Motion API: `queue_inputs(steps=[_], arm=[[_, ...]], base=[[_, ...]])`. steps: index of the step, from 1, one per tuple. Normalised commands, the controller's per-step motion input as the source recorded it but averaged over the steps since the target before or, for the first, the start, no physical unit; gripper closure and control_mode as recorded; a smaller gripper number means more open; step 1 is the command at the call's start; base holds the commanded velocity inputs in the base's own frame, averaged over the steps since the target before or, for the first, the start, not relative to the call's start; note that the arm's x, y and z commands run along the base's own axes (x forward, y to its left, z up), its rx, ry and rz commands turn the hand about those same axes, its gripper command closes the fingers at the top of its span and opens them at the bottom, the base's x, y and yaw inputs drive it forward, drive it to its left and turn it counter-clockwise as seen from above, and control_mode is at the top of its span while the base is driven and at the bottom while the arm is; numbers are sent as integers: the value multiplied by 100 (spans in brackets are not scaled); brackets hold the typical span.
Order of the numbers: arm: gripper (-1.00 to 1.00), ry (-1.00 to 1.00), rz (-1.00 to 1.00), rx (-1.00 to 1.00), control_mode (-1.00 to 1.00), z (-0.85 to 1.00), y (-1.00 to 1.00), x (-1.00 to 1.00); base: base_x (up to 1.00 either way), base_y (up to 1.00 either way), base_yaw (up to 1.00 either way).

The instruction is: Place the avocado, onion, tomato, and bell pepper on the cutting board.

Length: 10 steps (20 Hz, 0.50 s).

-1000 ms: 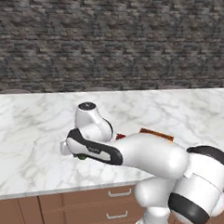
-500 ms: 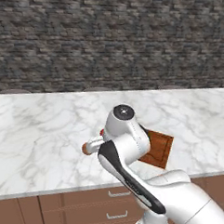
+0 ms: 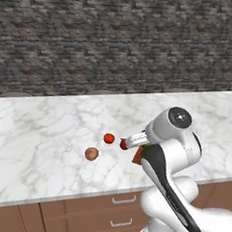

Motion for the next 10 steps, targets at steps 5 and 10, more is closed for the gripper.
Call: queue_inputs(steps=[5,10], arm=[[100,-1,-8,0,-100,39,-100,11],[100,0,-9,0,-100,3,-88,23]], base=[[0,0,0],[0,0,0]])
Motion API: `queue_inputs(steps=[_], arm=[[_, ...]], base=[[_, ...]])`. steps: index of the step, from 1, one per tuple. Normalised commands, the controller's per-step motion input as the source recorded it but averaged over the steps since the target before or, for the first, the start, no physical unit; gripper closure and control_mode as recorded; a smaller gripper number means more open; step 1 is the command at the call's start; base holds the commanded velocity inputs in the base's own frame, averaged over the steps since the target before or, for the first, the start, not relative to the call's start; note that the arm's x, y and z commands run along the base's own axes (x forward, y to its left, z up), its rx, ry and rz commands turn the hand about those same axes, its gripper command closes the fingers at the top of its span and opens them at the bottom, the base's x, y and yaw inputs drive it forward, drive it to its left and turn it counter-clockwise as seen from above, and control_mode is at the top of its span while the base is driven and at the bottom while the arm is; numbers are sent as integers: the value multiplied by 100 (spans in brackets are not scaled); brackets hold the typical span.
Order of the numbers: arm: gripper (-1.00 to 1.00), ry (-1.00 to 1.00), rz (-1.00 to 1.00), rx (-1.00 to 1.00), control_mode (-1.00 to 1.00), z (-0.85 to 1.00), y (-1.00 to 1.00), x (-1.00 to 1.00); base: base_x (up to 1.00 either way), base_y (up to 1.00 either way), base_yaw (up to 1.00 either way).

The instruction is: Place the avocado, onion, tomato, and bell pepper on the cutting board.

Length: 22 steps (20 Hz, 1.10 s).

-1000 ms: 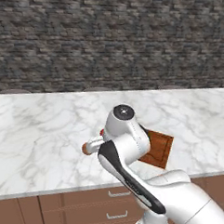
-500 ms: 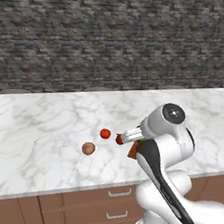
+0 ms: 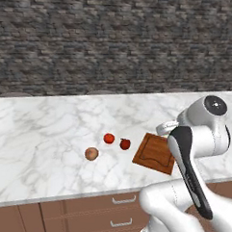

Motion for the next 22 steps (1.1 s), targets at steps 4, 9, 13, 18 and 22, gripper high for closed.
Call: queue_inputs(steps=[4,9,13,18,22], arm=[[100,3,-5,0,-100,-17,-68,41],[100,14,-2,7,-100,-26,-57,59],[100,10,0,8,-100,-34,-19,62],[100,12,0,1,-100,-28,1,56],[100,8,0,0,-100,-36,10,41]], base=[[0,0,0],[0,0,0],[0,0,0],[0,0,0],[0,0,0]])
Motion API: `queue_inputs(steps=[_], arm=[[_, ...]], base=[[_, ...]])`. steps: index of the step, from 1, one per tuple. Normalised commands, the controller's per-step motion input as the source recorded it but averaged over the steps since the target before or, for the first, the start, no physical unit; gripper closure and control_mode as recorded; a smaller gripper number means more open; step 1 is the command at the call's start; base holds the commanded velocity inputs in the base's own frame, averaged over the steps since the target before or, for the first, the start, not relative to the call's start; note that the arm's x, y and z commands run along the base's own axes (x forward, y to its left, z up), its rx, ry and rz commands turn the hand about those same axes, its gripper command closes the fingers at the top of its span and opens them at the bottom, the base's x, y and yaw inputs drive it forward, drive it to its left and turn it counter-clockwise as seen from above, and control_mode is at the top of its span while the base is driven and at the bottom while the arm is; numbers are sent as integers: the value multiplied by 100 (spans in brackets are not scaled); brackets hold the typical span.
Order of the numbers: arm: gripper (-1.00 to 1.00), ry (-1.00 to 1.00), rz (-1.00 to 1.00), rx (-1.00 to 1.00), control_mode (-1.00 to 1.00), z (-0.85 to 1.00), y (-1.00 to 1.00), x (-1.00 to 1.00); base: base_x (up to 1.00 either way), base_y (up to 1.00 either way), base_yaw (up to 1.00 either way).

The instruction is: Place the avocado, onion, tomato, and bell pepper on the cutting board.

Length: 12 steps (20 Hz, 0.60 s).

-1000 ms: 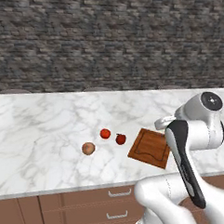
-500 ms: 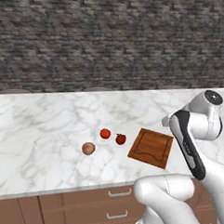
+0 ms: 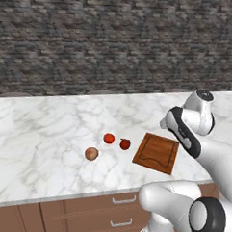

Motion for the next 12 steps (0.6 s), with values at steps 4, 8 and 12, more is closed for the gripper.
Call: queue_inputs(steps=[4,8,12], arm=[[100,6,0,0,-100,-43,12,27],[100,3,0,0,-100,-48,15,14],[100,3,0,0,-100,-41,22,9]], base=[[0,0,0],[0,0,0],[0,0,0]])
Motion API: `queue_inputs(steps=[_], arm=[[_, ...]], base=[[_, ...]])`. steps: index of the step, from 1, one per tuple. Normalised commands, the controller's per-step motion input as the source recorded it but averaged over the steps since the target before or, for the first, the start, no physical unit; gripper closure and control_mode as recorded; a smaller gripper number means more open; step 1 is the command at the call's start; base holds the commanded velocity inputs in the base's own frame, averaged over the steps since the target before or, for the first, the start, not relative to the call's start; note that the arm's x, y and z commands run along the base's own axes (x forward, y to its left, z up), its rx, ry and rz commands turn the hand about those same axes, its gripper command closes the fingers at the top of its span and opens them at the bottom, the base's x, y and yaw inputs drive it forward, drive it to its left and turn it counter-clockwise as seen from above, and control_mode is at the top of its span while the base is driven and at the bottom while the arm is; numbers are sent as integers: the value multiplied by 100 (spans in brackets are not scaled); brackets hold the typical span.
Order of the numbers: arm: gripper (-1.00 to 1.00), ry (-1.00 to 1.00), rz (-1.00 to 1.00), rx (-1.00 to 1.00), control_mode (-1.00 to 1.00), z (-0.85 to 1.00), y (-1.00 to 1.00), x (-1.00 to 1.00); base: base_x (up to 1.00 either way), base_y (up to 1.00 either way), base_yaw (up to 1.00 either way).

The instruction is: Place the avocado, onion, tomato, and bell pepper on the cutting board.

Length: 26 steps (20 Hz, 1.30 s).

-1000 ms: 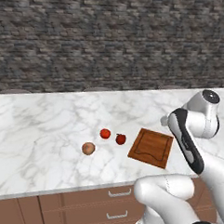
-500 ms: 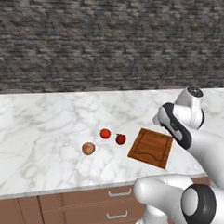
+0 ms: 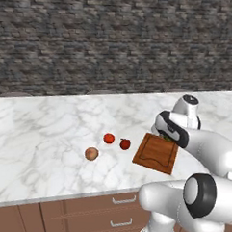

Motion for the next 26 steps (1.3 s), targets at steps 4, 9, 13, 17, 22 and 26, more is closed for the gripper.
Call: queue_inputs(steps=[4,9,13,17,22,26], arm=[[100,2,0,0,-100,-36,19,0],[100,1,0,0,-100,-31,10,0],[100,2,0,0,-100,-26,1,0],[100,3,0,0,-100,-28,1,0],[100,5,0,0,-100,-27,4,1],[100,5,0,0,-100,-25,3,0]], base=[[0,0,0],[0,0,0],[0,0,0],[0,0,0],[0,0,0],[0,0,0]])
